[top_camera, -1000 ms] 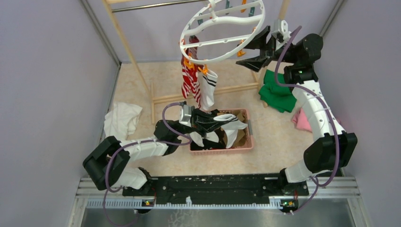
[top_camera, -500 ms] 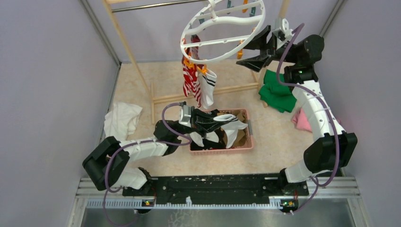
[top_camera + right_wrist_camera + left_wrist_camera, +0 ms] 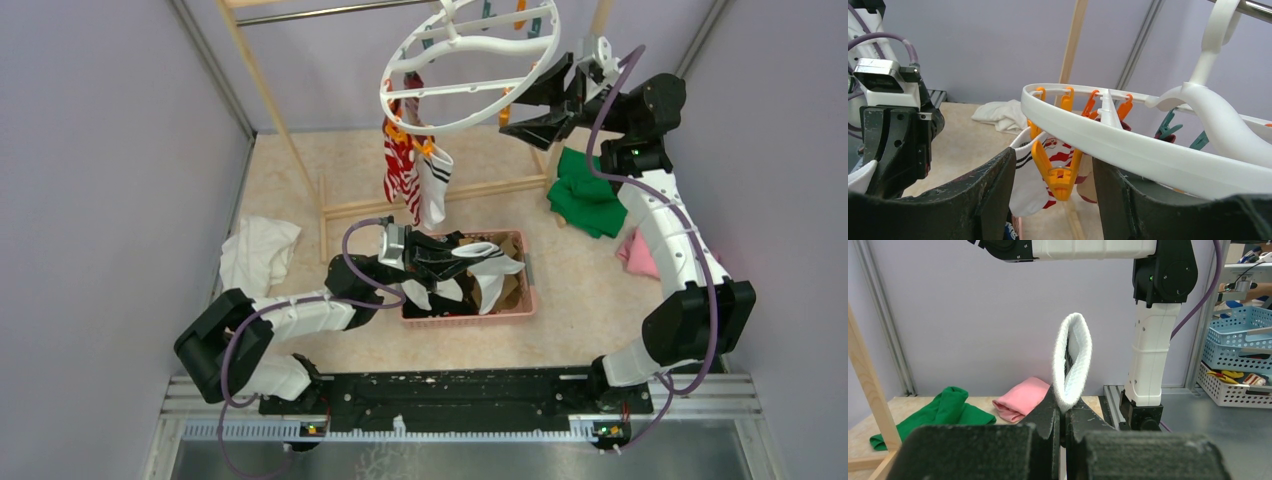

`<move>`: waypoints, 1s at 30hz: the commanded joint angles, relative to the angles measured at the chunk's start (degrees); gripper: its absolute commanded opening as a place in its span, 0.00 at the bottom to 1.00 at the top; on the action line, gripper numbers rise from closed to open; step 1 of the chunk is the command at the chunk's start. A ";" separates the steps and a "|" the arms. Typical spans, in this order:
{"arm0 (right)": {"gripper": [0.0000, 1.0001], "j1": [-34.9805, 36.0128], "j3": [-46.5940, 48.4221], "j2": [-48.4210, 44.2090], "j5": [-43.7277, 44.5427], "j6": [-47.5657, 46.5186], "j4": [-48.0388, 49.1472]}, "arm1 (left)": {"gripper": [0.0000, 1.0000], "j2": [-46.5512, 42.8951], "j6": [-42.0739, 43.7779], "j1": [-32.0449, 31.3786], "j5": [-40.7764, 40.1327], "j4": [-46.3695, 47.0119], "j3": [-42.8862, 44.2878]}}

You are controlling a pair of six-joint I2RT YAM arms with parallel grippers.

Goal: Clip the socks to the hanger
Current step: Open the clamp at the hanger.

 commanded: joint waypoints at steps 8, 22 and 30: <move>0.58 1.29 2.02 -0.89 2.14 0.88 1.19 | 0.00 -2.04 0.93 -0.35 0.20 5.95 0.52; 0.54 1.46 2.10 -0.90 3.87 1.56 0.78 | 0.00 -2.30 1.01 -0.52 0.05 5.86 0.33; 0.44 1.63 2.38 -0.45 4.45 1.98 0.57 | 0.00 -2.36 1.19 -0.53 -0.08 5.86 0.24</move>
